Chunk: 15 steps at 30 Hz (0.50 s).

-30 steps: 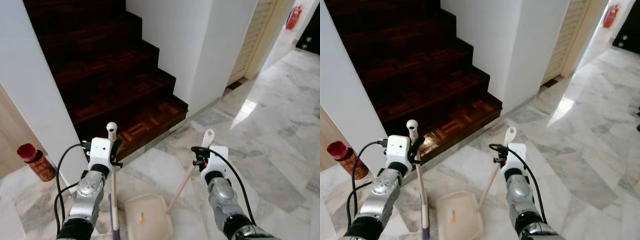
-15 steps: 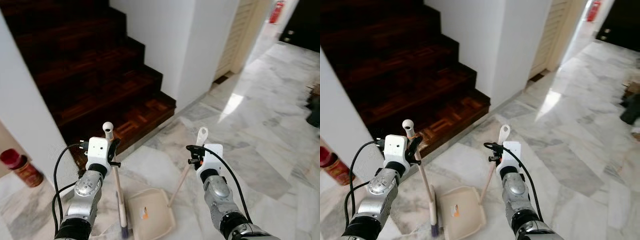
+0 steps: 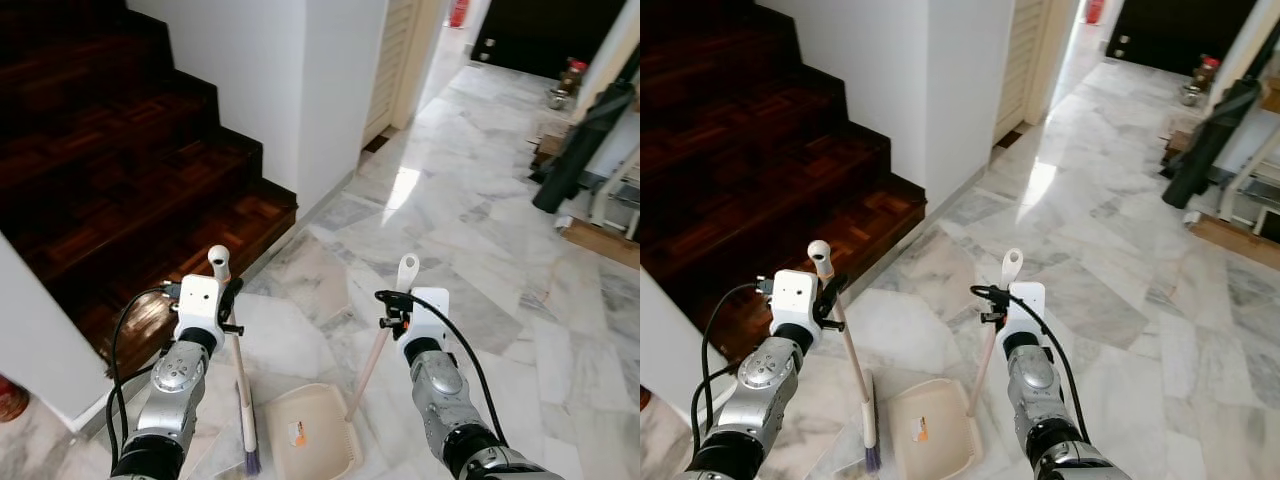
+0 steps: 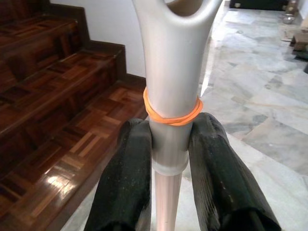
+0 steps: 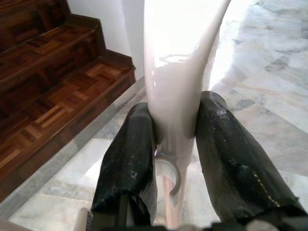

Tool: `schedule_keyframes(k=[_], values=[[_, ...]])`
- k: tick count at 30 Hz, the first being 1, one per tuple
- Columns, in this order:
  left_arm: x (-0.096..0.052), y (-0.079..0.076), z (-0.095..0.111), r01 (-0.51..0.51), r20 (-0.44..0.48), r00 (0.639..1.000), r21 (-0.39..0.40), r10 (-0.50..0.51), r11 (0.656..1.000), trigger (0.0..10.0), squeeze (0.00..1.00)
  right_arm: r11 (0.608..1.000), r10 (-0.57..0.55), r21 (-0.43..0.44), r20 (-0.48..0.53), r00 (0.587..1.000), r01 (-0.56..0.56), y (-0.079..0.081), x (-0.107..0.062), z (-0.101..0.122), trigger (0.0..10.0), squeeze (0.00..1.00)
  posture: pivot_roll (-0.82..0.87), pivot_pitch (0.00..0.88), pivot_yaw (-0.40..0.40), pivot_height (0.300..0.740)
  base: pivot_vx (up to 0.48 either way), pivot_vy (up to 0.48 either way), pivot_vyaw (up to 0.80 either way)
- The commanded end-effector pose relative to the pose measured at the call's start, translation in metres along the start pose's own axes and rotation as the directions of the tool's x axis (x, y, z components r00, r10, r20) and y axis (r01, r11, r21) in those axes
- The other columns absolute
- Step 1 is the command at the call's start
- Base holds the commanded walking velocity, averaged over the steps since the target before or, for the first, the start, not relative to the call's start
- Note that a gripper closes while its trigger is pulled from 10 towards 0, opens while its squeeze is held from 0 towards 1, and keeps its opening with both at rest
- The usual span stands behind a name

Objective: Sweep floor

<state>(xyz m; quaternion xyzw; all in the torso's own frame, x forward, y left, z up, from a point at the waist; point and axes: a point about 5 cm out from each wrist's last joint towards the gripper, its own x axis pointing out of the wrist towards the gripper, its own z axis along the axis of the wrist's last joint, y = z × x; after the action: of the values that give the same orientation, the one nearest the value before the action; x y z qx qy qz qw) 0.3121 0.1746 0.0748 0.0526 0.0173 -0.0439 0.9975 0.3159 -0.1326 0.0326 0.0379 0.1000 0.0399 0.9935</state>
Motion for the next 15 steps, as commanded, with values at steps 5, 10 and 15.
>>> schedule_keyframes(k=[5,10,15], values=[[0.0031,-0.0003,0.0076,0.009,0.031,0.999,0.019,-0.009,1.000,10.0,0.00,1.000,0.004,-0.005,0.030,1.000,-0.004,0.0012,0.0040,0.0088,10.0,0.00,0.05,0.000,-0.051,0.740,0.000,0.000,-0.78],[0.0033,0.0002,0.0069,0.001,0.024,1.000,0.011,-0.001,1.000,10.0,0.00,1.000,0.004,-0.004,0.030,1.000,-0.004,0.0015,0.0042,0.0090,10.0,0.00,0.05,0.000,-0.050,0.740,0.000,0.269,-0.79],[0.0032,0.0002,0.0083,0.006,0.037,0.999,0.022,-0.007,1.000,10.0,0.00,1.000,0.003,-0.003,0.030,1.000,-0.003,0.0015,0.0042,0.0090,10.0,0.00,0.05,0.000,-0.050,0.740,0.000,0.192,-0.78]])
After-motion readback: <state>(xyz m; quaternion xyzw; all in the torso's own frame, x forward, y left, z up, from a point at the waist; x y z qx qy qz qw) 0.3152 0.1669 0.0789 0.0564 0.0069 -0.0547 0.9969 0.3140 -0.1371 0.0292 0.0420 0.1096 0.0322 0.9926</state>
